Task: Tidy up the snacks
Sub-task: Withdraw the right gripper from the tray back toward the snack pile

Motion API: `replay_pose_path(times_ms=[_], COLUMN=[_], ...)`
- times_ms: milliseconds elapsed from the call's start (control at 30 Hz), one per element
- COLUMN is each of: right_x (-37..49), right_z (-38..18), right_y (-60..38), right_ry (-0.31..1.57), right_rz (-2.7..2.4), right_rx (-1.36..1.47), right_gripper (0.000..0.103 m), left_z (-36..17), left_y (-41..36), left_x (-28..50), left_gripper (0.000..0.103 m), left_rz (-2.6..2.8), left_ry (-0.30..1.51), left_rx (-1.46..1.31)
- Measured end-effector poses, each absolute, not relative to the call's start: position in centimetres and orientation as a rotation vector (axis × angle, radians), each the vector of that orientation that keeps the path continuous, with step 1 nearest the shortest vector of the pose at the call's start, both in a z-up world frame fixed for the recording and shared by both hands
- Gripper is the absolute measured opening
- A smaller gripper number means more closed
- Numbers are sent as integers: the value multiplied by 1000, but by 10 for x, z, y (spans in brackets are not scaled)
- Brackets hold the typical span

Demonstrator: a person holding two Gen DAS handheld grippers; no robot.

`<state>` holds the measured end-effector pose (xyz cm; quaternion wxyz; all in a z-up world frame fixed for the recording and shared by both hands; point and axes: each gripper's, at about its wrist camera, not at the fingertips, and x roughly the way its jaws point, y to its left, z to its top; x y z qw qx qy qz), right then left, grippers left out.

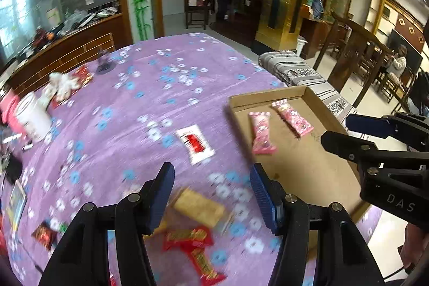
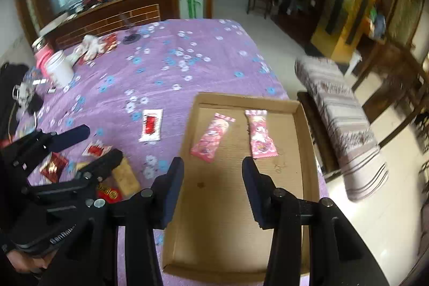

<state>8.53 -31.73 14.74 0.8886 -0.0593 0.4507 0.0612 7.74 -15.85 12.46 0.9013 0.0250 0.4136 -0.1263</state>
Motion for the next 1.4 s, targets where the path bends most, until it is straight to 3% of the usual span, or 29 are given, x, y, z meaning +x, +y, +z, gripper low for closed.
replay_pose_path(times_ms=[1400], right_x=[11], right_z=[180], right_y=[-142], right_ry=[759], right_rz=[292], right_rx=[-419], right_gripper=[44], left_z=[129], left_y=[9], left_x=[-5], left_gripper=[62], left_rz=[-25], left_ry=[801], left_rx=[-89])
